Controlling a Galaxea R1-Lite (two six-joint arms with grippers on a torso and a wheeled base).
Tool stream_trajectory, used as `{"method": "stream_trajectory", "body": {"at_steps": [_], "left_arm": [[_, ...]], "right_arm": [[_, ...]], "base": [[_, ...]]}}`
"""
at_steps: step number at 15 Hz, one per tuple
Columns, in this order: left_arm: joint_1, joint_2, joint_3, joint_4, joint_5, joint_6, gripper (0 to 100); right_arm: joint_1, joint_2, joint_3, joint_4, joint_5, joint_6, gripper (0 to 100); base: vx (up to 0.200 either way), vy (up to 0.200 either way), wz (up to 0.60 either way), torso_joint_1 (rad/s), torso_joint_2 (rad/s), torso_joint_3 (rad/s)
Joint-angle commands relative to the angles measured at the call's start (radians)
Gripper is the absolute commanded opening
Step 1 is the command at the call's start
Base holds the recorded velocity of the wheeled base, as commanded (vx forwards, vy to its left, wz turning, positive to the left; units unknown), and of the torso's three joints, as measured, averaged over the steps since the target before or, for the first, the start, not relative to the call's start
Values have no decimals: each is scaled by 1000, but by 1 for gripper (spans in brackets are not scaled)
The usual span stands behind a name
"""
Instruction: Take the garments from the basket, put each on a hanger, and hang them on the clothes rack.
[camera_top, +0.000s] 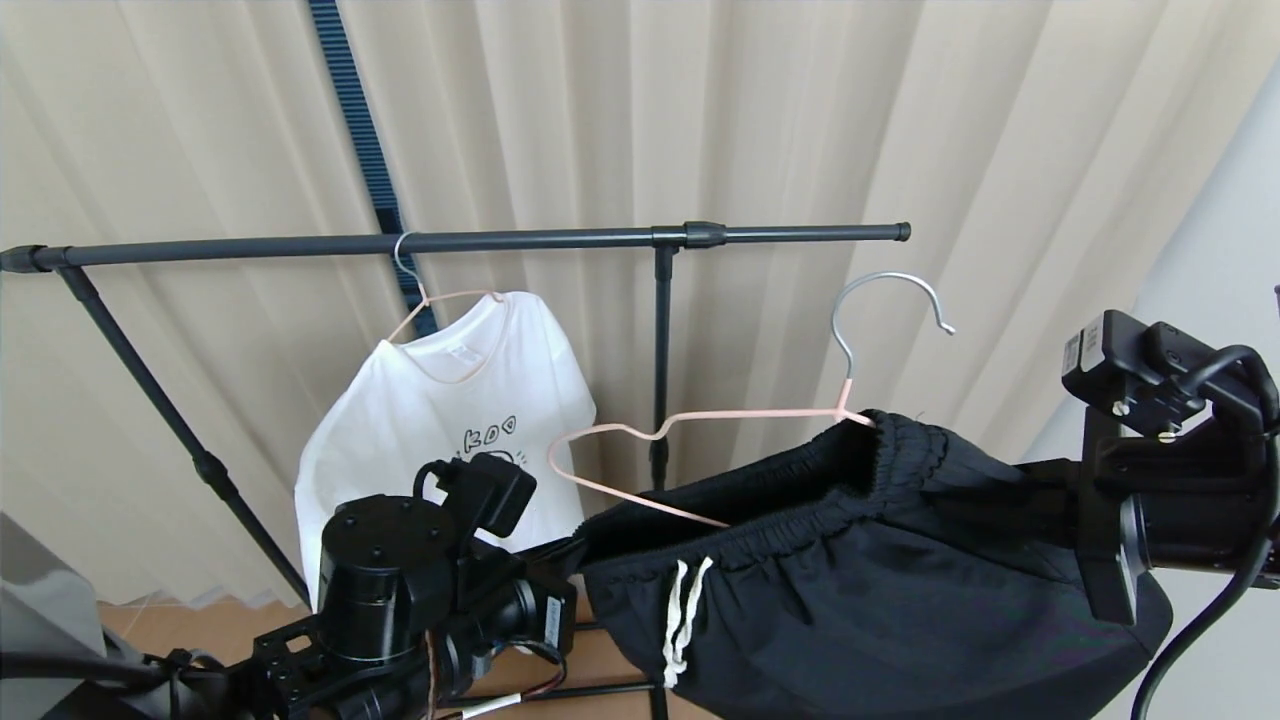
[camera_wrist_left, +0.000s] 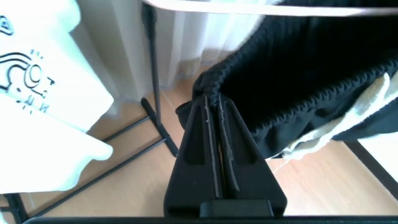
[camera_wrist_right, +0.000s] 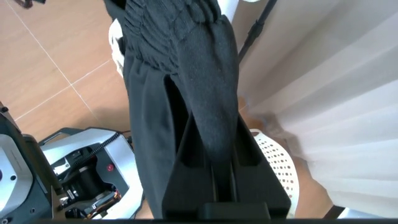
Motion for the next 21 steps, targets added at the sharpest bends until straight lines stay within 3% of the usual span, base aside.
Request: {"method": "stream_trajectory", "body": {"at_steps": [1, 7, 11, 14, 16, 19, 21], "left_arm": [[41, -33, -1, 2, 2, -1, 0], [145, -35, -32, 4, 2, -1, 0], [176, -41, -87, 11, 2, 0, 0], [174, -91, -144, 108, 2, 0, 0], [174, -117, -215, 208, 2, 0, 0], [165, -168, -322, 367, 2, 4, 0], [146, -202, -374, 471, 4, 23, 0]], "right_arm": [[1, 0, 3, 0, 0, -1, 0], [1, -31, 42, 2, 0, -62, 0], [-27, -34, 91, 2, -2, -217, 0], [-47, -25, 120, 3, -8, -314, 0], [-45, -22, 121, 5, -11, -326, 0], [-42, 20, 126, 2, -95, -326, 0], [-39, 41, 125, 2, -104, -328, 0]], "base": [[0, 0, 0, 0, 0, 0], [0, 0, 0, 0, 0, 0], [0, 0, 0, 0, 0, 0], [0, 0, 0, 0, 0, 0], [0, 0, 0, 0, 0, 0], [0, 0, 0, 0, 0, 0], [0, 0, 0, 0, 0, 0]]}}
